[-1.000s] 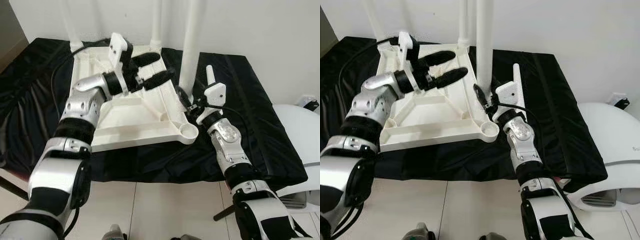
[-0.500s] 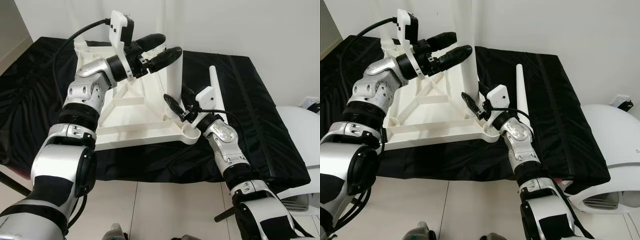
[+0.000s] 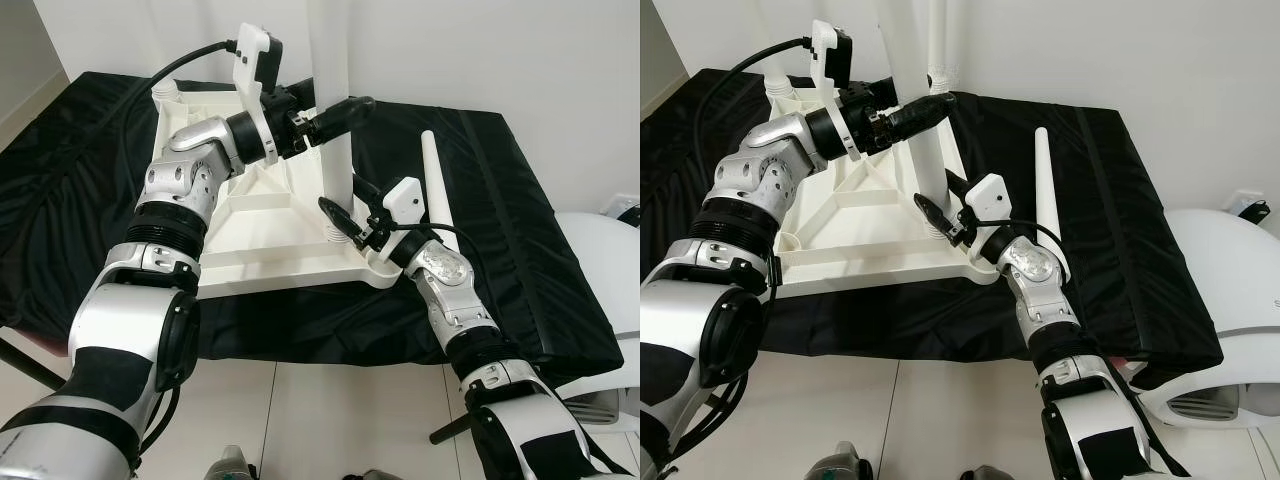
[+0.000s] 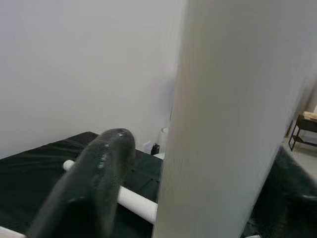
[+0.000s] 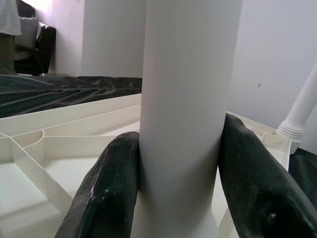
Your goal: Building children table
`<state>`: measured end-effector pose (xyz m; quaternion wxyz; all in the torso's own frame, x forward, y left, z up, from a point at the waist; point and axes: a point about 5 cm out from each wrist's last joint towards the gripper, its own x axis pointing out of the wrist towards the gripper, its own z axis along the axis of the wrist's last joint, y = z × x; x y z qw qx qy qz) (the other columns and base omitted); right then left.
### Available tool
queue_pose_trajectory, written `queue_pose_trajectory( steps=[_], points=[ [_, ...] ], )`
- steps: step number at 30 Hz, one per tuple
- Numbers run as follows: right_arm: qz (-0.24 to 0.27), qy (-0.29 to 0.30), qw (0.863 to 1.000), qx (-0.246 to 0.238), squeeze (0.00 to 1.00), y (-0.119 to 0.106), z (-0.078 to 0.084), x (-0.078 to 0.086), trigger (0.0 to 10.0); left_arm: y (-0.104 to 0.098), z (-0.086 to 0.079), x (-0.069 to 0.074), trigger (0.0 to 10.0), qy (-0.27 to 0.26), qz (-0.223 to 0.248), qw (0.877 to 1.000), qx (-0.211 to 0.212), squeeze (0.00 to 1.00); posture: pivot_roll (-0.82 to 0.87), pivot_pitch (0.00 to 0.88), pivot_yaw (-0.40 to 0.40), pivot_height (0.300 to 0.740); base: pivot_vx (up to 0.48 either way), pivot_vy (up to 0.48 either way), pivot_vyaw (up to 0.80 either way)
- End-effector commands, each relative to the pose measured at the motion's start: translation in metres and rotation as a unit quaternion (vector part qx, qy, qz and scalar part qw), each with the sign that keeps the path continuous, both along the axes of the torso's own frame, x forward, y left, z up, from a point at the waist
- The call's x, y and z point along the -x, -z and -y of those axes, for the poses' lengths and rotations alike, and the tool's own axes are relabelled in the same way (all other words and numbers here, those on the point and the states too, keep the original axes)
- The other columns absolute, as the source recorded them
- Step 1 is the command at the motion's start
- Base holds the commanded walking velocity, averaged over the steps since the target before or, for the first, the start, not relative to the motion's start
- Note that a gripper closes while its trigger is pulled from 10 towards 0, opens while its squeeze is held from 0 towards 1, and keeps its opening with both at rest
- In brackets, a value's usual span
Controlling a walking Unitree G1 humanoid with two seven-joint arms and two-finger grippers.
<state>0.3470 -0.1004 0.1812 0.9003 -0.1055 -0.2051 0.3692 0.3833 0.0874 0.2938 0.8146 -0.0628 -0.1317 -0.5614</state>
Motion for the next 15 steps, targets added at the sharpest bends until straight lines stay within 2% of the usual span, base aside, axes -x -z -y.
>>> queue_pose_trajectory(
  steps=[1,14,15],
  points=[
    [0.005,-0.004,1.000,0.005,0.00,-0.0019,-0.0004,-0.0002,10.0,-0.0050,0.0015,-0.0012,0.0,-0.008,-0.006,1.000,0.005,0.00,0.06,0.000,-0.034,0.740,0.000,0.000,0.00],
    [0.002,-0.004,1.000,0.006,0.00,-0.0018,0.0004,-0.0014,10.0,-0.0067,-0.0003,0.0018,0.0,0.006,0.000,1.000,0.006,0.00,0.06,0.000,-0.037,0.740,0.000,0.000,0.00],
    [-0.005,-0.007,1.000,0.000,0.00,-0.0017,0.0002,-0.0020,10.0,-0.0071,0.0010,0.0021,10.0,0.002,0.007,1.000,-0.002,0.00,0.06,0.000,-0.040,0.740,0.000,0.000,0.00]
  ],
)
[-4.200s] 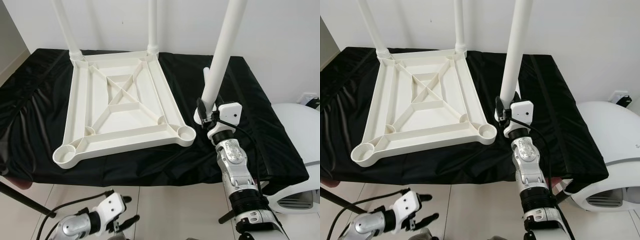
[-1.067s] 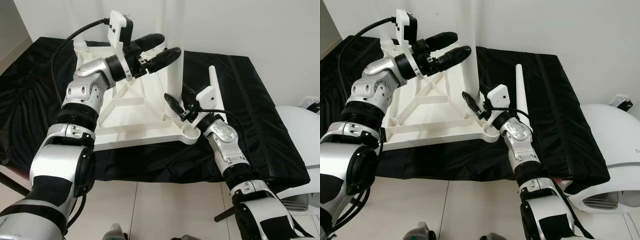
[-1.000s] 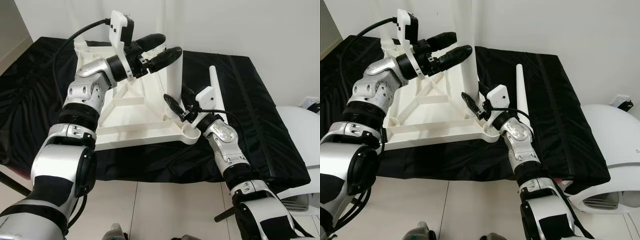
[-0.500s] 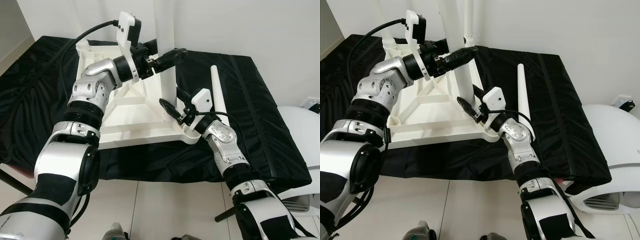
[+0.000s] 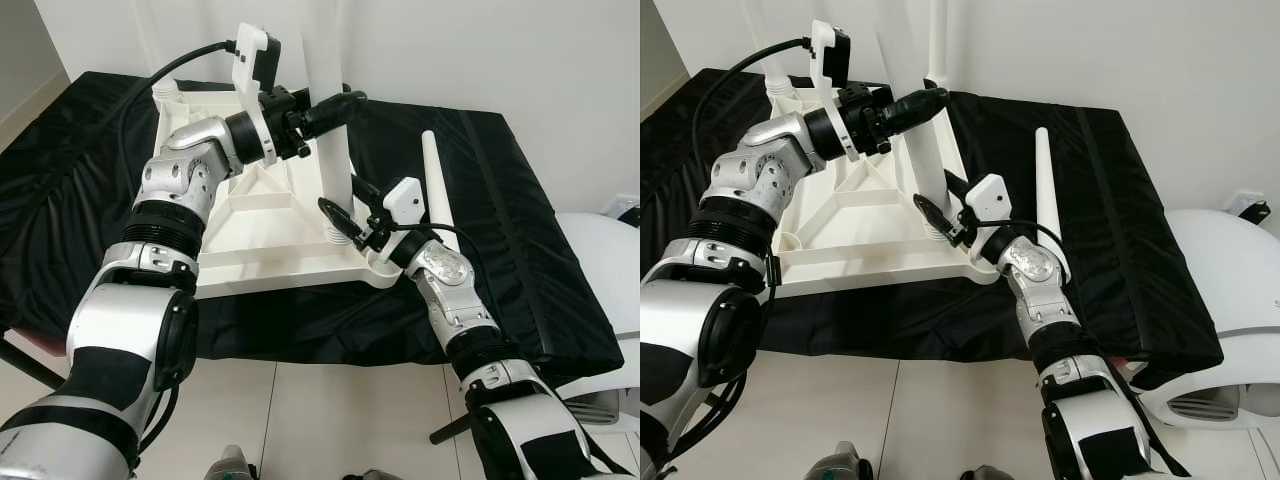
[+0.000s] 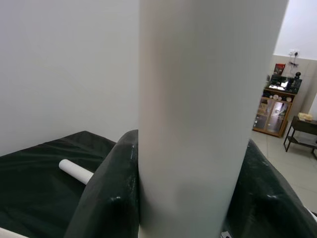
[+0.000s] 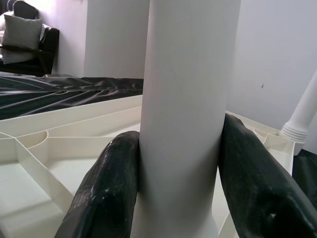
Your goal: Building children table
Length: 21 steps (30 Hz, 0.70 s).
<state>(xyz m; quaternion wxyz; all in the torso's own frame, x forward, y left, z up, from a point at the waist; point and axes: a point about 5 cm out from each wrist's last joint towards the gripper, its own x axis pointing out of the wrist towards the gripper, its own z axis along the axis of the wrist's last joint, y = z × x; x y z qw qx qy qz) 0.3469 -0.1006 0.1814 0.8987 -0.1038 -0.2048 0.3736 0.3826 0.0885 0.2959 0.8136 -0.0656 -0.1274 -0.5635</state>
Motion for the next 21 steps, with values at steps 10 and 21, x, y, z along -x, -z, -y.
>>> queue_pose_trajectory(
  steps=[10,21],
  points=[
    [-0.009,0.030,0.999,-0.017,1.00,-0.007,0.005,-0.008,10.0,-0.013,0.002,-0.002,10.0,-0.112,0.063,0.991,-0.018,0.00,0.06,0.000,-0.053,0.740,0.000,0.000,0.00],
    [-0.011,0.081,0.993,-0.090,0.00,-0.017,-0.006,-0.010,10.0,-0.016,0.012,0.002,10.0,-0.166,0.079,0.983,-0.019,0.00,0.07,0.000,-0.058,0.740,0.000,0.000,0.00]
  ],
)
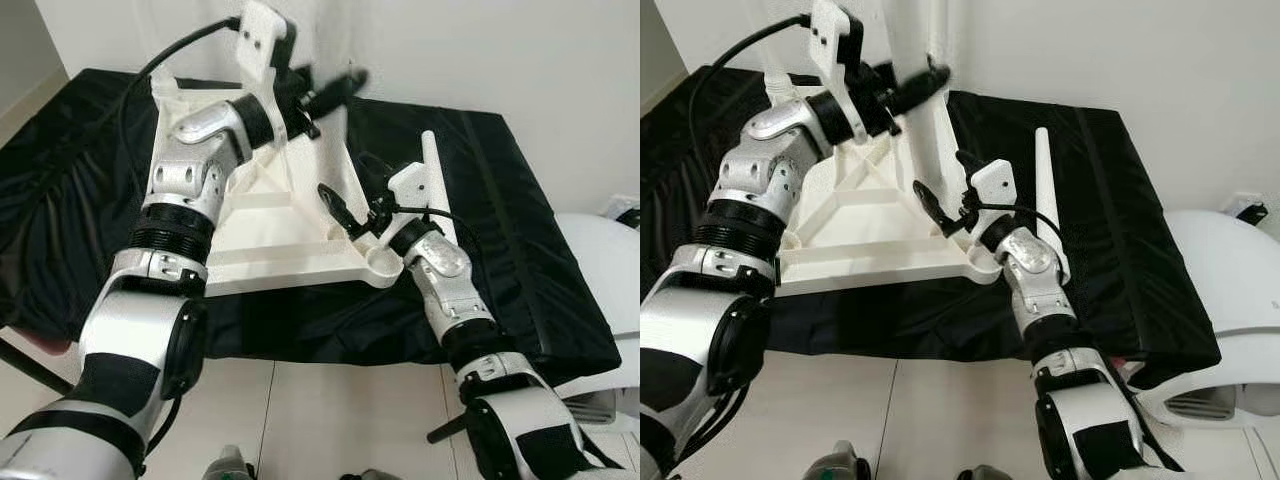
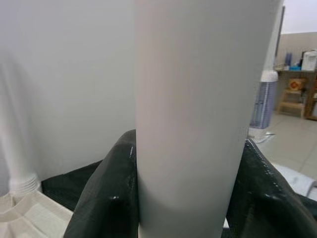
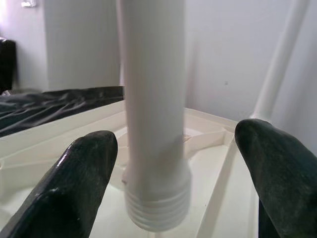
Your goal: Building children table
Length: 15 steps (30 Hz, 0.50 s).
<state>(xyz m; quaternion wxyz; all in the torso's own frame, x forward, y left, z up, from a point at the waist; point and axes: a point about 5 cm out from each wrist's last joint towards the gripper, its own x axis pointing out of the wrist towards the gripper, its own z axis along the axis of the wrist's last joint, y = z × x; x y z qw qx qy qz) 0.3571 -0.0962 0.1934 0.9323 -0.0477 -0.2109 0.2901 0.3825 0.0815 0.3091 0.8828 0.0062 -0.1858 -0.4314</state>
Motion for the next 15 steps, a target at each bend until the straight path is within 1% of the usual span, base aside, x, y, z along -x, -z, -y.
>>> queue_pose_trajectory(
  steps=[1,4,8,10,15],
  points=[
    [0.003,0.006,1.000,-0.016,0.00,-0.005,-0.002,0.000,10.0,-0.003,0.005,0.002,10.0,-0.008,0.007,1.000,-0.007,0.00,0.07,0.000,-0.058,0.740,0.000,0.000,0.00],
    [0.004,0.016,0.999,-0.035,0.00,-0.007,-0.007,0.002,10.0,-0.002,0.009,0.001,10.0,-0.020,0.009,1.000,-0.005,0.00,0.08,0.000,-0.058,0.740,0.000,0.000,0.00],
    [0.005,0.026,0.999,-0.039,0.00,-0.006,-0.008,0.002,10.0,-0.002,0.010,0.002,10.0,-0.021,0.010,1.000,-0.003,0.00,0.08,0.000,-0.057,0.740,0.000,0.000,0.00],
    [-0.006,0.034,0.998,-0.046,0.00,-0.003,-0.012,0.002,10.0,-0.003,0.013,0.003,10.0,-0.020,0.011,1.000,0.009,0.00,0.08,0.000,-0.058,0.740,0.000,0.000,0.00],
    [-0.015,0.050,0.997,-0.049,0.00,0.002,-0.015,0.001,10.0,-0.006,0.018,0.007,10.0,-0.027,0.011,0.999,0.021,0.00,0.08,0.000,-0.060,0.740,0.000,0.000,0.00]
  ],
)
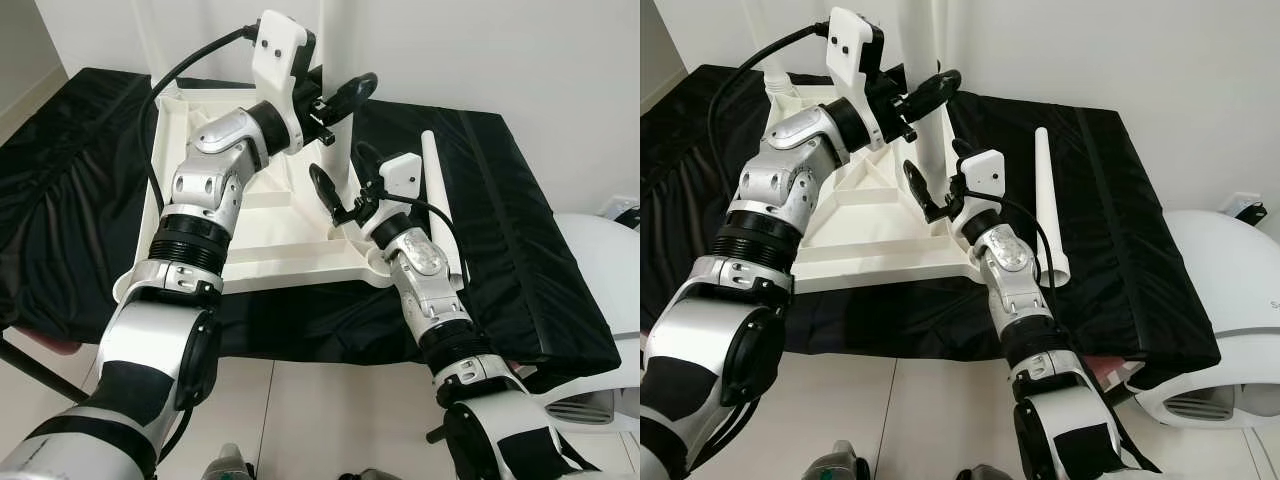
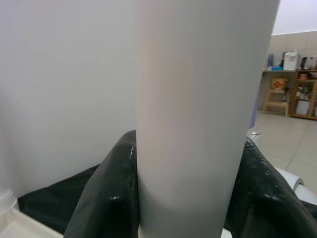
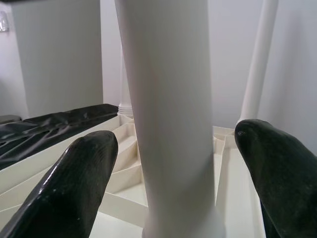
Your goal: Building children table
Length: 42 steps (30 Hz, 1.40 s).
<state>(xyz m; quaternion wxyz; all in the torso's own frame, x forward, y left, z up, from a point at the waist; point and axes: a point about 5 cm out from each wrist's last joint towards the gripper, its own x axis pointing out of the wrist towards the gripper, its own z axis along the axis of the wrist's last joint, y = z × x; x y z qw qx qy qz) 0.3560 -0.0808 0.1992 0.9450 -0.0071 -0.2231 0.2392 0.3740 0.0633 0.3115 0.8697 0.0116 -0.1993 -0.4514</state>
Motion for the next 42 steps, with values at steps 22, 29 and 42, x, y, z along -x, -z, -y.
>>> queue_pose_trajectory(
  steps=[22,29,42],
  points=[
    [-0.009,0.058,0.998,-0.034,0.00,-0.021,0.005,-0.009,10.0,0.002,0.013,0.009,10.0,-0.035,0.012,0.999,0.002,0.00,0.08,0.000,-0.066,0.740,0.000,0.000,0.00],
    [-0.005,0.047,0.999,-0.014,0.00,-0.020,0.005,-0.005,3.6,0.002,0.014,0.009,10.0,-0.035,0.013,0.999,0.000,0.00,0.08,0.000,-0.067,0.740,0.000,0.000,0.00],
    [-0.049,0.047,0.997,0.026,0.00,0.001,0.005,-0.006,10.0,-0.004,0.015,0.009,10.0,-0.033,0.024,0.999,-0.004,0.00,0.08,0.000,-0.066,0.740,0.000,0.000,0.00]
  ],
)
